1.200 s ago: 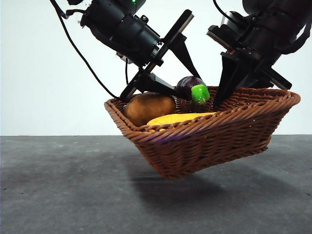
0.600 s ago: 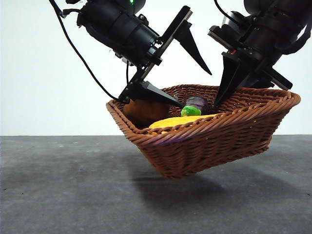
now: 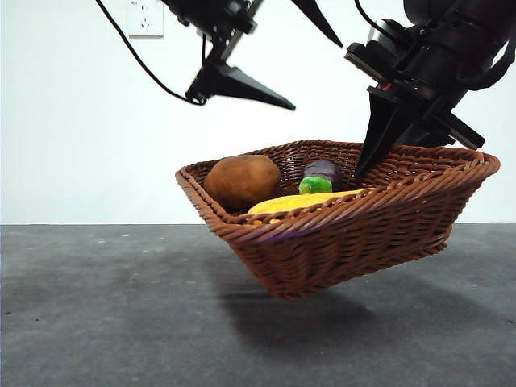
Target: Help me put the vegetables on the table into the basket
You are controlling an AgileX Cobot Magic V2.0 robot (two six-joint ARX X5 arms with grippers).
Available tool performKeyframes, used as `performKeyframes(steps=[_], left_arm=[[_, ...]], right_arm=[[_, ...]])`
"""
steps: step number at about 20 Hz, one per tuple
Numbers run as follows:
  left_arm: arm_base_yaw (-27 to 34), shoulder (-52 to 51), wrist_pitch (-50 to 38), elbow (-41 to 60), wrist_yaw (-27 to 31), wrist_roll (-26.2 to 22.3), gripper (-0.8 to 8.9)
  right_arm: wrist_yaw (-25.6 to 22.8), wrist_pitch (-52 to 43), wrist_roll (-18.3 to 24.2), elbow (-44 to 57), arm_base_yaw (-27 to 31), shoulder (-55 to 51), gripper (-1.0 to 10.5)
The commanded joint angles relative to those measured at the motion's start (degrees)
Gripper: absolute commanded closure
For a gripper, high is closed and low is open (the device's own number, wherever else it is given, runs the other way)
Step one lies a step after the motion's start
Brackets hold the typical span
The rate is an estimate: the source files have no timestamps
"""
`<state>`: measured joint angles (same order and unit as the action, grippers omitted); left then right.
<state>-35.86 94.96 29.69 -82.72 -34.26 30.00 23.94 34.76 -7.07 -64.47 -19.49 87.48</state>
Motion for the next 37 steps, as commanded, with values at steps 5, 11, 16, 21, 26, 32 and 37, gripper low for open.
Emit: performKeyframes(steps=[5,11,16,21,26,32,37], left_arm=[[0.5,-9.3,4.0,0.1,-0.1,-6.8,4.36],[0.8,-22.6,19.1,0.1,15.1,-18.7,4.45],[0.8,-32.5,30.2,0.1,33.6,-25.5,8.22],[0.8,-39.3,37.6,0.1,40.9,-27.9,8.22],[0.8,-44.0,38.7,0.1,41.0,-27.9,8.22],[0.8,-44.6,41.0,0.1,41.0,-27.9,8.22],[0.8,-44.3,40.9,0.1,40.9,-27.4,8.22]], right_arm=[[0.7,-0.6,-1.8,0.5,0.0,-0.1,9.6],[0.7,-1.4,-5.2,0.5,0.1,-0.1,9.6],[0.7,-1.8,-9.0,0.5,1.2,-0.1,9.6],[2.8,-1.3,-9.9,0.5,7.6,-0.1,9.6],[3.3,4.5,-3.3,0.5,15.7,-0.1,9.6],[3.8,5.0,2.6,2.5,24.3,-0.1,9.6],[4.9,-2.3,4.3,9.6,25.9,0.2,9.6]])
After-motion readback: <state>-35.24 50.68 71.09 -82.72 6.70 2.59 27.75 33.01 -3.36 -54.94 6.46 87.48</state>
